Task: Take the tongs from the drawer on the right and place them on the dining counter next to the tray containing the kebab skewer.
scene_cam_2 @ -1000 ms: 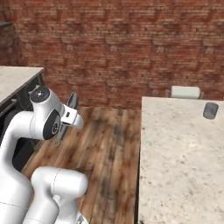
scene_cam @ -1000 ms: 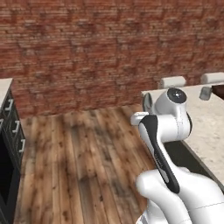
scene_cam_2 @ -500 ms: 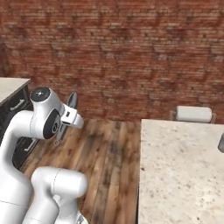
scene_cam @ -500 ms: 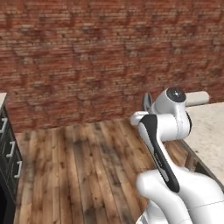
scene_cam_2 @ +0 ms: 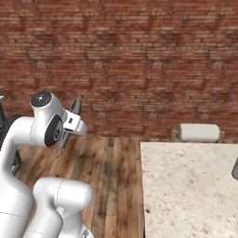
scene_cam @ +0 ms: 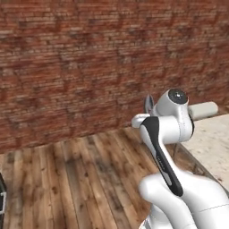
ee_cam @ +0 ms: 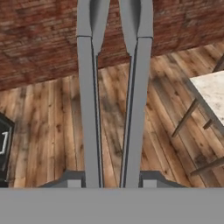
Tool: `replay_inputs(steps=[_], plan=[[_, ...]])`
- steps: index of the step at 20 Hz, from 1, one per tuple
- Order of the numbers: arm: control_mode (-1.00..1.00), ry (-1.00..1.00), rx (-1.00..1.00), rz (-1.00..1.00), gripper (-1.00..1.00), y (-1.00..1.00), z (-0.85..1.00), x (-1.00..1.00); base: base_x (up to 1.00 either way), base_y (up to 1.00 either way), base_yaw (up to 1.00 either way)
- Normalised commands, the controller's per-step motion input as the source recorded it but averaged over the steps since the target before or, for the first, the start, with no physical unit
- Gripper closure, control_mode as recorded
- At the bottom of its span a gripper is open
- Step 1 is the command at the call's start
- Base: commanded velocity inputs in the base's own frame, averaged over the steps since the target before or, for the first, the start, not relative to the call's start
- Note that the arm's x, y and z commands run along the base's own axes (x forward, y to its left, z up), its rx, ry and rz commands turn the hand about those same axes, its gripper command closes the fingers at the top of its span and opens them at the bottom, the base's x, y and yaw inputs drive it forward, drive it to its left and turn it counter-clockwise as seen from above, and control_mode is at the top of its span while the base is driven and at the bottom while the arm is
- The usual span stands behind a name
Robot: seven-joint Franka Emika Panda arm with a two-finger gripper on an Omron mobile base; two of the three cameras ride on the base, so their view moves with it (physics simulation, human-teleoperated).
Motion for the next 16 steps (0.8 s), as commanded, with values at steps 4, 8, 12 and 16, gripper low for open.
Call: replay_inputs(steps=[4,8,12,16], plan=[[1.00,0.00,0.00,0.00,1.00,0.00,0.00,0.00,0.22,0.52,-0.38],[1.00,0.00,0.00,0.00,1.00,0.00,0.00,0.00,0.34,0.66,-0.37],[1.00,0.00,0.00,0.00,1.00,0.00,0.00,0.00,0.69,0.69,-0.34],[1.00,0.00,0.00,0.00,1.00,0.00,0.00,0.00,1.00,0.61,-0.27]])
